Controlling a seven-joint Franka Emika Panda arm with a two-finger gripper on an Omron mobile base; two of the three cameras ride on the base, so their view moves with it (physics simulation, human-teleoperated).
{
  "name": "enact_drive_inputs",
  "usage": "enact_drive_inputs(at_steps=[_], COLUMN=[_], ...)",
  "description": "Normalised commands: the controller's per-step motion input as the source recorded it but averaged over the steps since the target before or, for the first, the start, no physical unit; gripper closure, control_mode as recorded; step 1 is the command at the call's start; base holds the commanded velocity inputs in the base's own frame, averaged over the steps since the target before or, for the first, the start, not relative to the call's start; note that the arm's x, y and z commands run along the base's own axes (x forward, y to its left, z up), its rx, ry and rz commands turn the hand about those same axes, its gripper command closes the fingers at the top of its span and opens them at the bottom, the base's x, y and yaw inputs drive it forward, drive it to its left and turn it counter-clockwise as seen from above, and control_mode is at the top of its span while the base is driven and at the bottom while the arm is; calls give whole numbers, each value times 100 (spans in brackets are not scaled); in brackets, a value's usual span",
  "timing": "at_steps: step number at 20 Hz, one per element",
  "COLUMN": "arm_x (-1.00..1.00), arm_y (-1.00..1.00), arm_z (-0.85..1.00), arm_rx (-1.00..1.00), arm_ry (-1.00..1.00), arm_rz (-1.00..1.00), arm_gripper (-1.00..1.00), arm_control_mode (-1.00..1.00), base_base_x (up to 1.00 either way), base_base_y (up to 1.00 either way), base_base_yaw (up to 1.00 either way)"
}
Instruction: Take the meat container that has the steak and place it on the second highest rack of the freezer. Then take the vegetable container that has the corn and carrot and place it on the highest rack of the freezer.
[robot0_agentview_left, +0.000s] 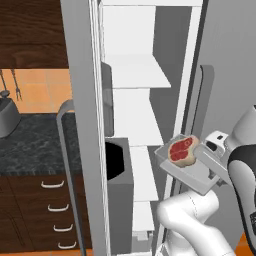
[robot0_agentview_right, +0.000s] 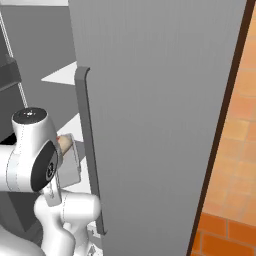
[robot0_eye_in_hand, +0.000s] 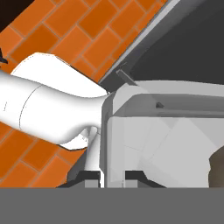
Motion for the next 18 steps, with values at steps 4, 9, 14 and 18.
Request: enact_drive_inputs(at_steps=[4,9,14,18], arm_x=[0,0,30,34], arm_y=[0,0,0,10], arm_z=[0,0,33,26], arm_rx=[0,0,7,4], arm_ry=[0,0,-29,-35], arm_rz=[0,0,-1,-10], arm_gripper=[100,100,100,100], arm_control_mode=[100,100,-100,-100], base_base_x=[11,30,0,0], base_base_y=[51,34,0,0], base_base_yaw=[-28,-22,0,0])
